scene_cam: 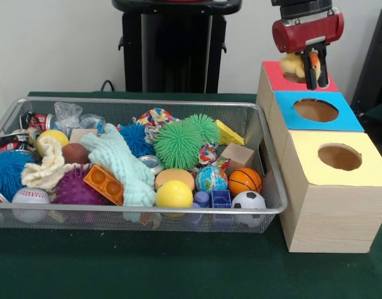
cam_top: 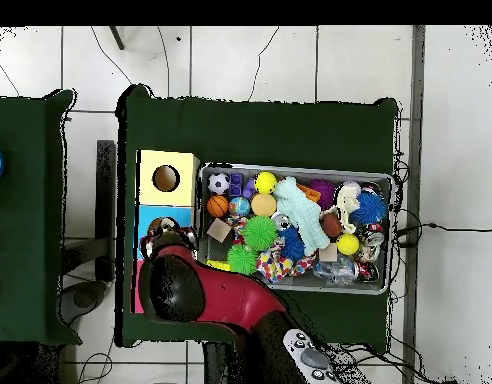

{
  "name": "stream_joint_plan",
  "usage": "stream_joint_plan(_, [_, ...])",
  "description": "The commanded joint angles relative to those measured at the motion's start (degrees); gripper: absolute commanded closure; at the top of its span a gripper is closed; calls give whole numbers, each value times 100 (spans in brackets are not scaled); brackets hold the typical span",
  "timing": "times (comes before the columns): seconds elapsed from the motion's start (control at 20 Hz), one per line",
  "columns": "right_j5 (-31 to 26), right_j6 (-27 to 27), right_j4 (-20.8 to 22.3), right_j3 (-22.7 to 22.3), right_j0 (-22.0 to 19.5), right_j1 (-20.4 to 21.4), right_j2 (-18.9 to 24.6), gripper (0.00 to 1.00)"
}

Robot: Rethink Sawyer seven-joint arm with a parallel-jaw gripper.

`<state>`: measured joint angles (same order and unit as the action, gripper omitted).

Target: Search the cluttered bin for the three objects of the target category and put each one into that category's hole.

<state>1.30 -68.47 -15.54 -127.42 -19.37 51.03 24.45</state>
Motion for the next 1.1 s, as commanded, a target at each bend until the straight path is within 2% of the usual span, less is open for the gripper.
stream_joint_plan(0.05, [-101, -1381, 91, -130, 70, 260, -216, 100])
stream_joint_plan(0.45, [-55, -1351, 246, -338, 2, 356, -108, 100])
stream_joint_plan(0.65, [-67, -1510, 154, -415, -29, 375, 2, 100])
stream_joint_plan(0.8, [-88, -1439, 132, -382, 138, 347, -159, 100])
stream_joint_plan(1.1, [214, -1572, 159, -589, 234, 148, -207, 100])
